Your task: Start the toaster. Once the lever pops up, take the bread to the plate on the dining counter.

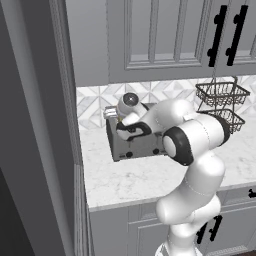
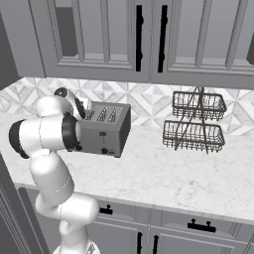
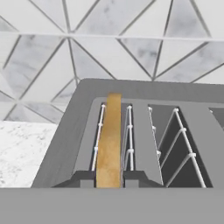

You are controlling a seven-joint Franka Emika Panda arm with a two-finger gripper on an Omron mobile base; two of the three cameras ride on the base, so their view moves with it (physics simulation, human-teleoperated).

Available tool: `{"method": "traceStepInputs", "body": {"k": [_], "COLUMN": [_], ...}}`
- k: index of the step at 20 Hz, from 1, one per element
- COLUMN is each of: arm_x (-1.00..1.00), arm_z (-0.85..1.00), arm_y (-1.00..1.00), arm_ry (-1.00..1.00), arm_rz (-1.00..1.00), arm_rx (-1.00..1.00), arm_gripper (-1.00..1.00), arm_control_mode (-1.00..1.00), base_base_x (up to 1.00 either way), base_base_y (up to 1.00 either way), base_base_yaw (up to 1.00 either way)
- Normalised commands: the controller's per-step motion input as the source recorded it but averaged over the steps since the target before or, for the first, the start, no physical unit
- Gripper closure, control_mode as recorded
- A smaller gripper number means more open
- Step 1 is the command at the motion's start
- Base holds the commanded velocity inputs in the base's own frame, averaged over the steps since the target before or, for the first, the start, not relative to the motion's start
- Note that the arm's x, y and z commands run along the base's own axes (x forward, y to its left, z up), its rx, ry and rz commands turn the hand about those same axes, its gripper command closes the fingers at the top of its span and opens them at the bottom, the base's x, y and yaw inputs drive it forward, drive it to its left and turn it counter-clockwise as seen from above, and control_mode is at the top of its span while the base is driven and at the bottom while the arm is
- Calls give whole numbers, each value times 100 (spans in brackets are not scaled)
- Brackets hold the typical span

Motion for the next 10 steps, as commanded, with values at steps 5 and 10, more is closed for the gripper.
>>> {"method": "traceStepInputs", "body": {"k": [5,10], "arm_x": [-36,-30], "arm_z": [36,26], "arm_y": [1,0], "arm_ry": [-1,0], "arm_rz": [0,0], "arm_rx": [0,0], "arm_gripper": [100,100], "arm_control_mode": [-100,-100], "base_base_x": [0,0], "base_base_y": [0,0], "base_base_yaw": [0,0]}}
